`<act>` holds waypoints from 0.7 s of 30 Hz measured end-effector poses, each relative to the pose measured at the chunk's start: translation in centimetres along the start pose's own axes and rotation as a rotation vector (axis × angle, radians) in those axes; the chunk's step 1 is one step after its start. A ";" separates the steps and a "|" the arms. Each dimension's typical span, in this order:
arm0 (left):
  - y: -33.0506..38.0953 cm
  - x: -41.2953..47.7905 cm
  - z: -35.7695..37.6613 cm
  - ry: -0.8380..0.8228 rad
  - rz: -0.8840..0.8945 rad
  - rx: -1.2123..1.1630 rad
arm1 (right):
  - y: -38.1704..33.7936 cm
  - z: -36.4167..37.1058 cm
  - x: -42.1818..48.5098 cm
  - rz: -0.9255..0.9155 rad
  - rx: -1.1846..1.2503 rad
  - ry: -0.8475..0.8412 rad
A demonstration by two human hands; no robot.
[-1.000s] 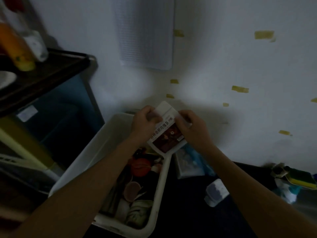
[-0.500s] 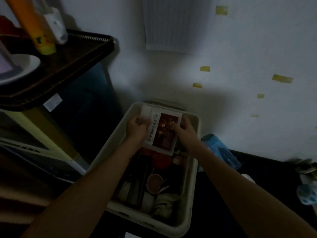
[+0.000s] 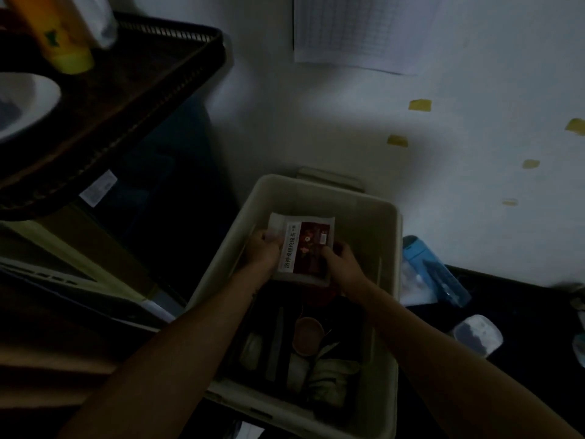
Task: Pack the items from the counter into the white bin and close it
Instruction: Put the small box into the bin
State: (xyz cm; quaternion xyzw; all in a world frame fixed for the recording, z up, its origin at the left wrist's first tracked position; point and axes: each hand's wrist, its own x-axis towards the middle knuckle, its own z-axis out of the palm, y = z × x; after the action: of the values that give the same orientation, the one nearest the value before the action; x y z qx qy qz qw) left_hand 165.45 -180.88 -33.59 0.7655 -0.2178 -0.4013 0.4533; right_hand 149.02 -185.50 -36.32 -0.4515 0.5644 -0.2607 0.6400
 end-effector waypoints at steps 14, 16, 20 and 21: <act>-2.2 3.1 0.8 -0.138 -0.116 -0.081 | -0.6 2.0 4.2 -0.116 -0.420 0.065; -2.6 3.3 0.7 -0.137 -0.136 -0.130 | -1.1 1.9 5.0 -0.146 -0.523 0.041; -3.2 3.6 0.5 -0.129 -0.210 -0.164 | -1.4 2.0 6.2 -0.181 -0.649 0.009; -3.4 3.7 0.4 -0.132 -0.231 -0.167 | -1.4 2.0 6.4 -0.193 -0.668 0.007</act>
State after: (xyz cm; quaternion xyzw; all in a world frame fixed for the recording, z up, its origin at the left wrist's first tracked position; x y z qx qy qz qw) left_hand 167.13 -181.98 -38.18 0.7169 -0.1234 -0.5171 0.4511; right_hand 152.65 -190.95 -38.26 -0.6866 0.5755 -0.1225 0.4271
